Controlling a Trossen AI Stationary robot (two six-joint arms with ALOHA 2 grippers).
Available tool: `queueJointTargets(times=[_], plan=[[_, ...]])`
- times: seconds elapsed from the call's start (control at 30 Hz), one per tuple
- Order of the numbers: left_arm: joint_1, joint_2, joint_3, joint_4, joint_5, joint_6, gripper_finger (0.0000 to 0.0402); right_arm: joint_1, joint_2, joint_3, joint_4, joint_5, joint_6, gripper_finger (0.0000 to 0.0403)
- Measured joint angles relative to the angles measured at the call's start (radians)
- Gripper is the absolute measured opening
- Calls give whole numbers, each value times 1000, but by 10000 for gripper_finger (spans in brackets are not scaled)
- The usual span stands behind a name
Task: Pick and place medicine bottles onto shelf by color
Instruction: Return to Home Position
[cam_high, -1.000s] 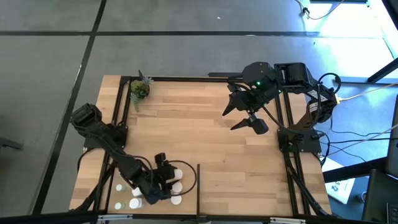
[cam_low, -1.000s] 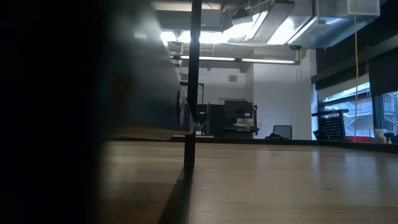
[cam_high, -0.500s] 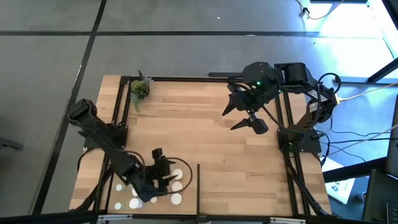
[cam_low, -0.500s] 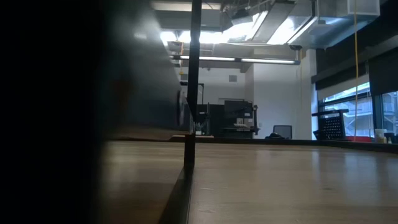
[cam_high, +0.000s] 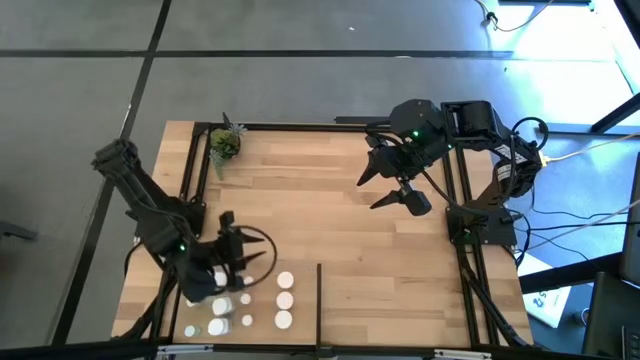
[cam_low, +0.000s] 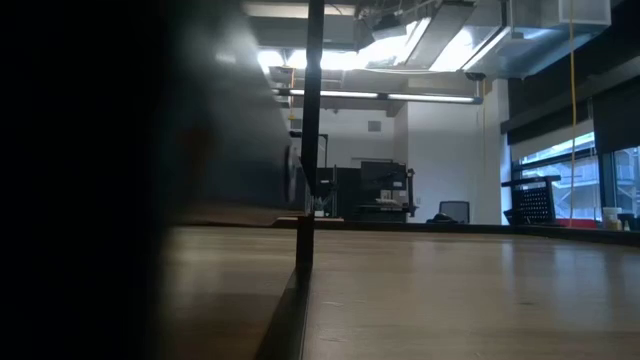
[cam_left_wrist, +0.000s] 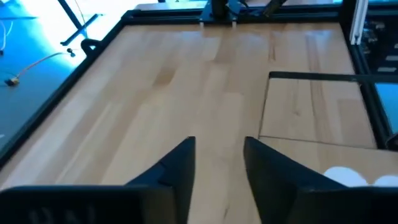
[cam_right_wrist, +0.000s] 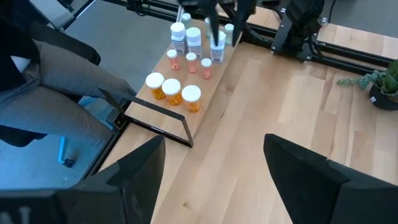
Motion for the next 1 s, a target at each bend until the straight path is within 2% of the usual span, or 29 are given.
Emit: queueJointTargets(times=[0.23, 0.37, 0.57, 0.77, 1.0], plan=[[-3, -130, 0, -42, 3, 136, 49, 0, 0, 0, 1, 0, 0, 275], [-2, -221, 0, -42, 43, 237, 6, 0, 0, 0, 4, 0, -1, 275], [-2, -353, 0, -54, 117, 342, 4, 0, 0, 0, 41, 0, 0, 275], [-2, -476, 0, -69, 137, 418, 2, 0, 0, 0, 71, 0, 6, 275], [-2, -566, 0, -123, 145, 442, 1, 0, 0, 0, 124, 0, 132, 275]])
